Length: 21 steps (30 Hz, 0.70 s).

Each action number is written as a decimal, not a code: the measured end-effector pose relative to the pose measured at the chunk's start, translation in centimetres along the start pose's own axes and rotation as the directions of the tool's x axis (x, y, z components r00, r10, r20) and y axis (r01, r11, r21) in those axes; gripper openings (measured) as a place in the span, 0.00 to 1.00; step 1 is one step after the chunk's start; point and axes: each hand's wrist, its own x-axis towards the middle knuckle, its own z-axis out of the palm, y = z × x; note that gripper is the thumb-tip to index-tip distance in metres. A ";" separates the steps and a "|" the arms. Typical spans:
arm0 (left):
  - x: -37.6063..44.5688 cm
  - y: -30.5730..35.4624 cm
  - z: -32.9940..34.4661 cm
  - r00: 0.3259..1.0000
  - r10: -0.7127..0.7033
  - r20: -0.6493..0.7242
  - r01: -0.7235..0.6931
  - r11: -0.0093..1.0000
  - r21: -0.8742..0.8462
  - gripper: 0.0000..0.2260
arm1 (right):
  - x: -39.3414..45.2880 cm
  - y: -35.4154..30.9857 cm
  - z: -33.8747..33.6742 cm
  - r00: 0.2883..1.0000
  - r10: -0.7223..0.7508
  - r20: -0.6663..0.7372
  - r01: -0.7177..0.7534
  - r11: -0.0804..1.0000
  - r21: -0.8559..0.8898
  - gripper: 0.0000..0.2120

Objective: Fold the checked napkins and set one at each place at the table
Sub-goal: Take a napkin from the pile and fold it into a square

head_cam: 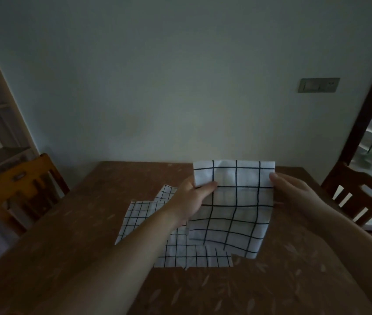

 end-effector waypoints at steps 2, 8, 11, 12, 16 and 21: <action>-0.3 0.3 0.0 0.998 0.054 0.041 -0.057 0.996 0.072 0.09 | 0.2 -0.6 0.1 0.997 -0.031 -0.076 0.034 0.999 0.039 0.21; -1.6 1.5 0.8 0.990 0.139 0.019 -0.140 0.977 0.159 0.18 | -0.4 -1.6 0.3 0.962 -0.214 -0.168 0.191 0.971 -0.143 0.09; -2.2 2.1 1.4 0.982 0.178 -0.067 -0.168 0.978 0.125 0.20 | -1.2 -2.2 0.3 0.943 -0.277 -0.185 0.249 0.955 -0.162 0.07; -2.4 2.3 1.4 0.981 0.172 -0.088 -0.161 0.980 0.121 0.16 | -1.5 -2.4 0.2 0.946 -0.276 -0.173 0.251 0.956 -0.151 0.06; -3.4 3.2 1.3 0.989 0.097 -0.109 -0.092 0.994 0.052 0.08 | -2.4 -3.0 0.3 0.969 -0.222 -0.113 0.217 0.975 -0.055 0.04; -5.0 3.1 -0.1 0.996 0.012 0.090 -0.025 0.989 0.146 0.10 | -1.9 -4.1 1.0 0.965 -0.169 -0.199 0.187 0.980 0.072 0.04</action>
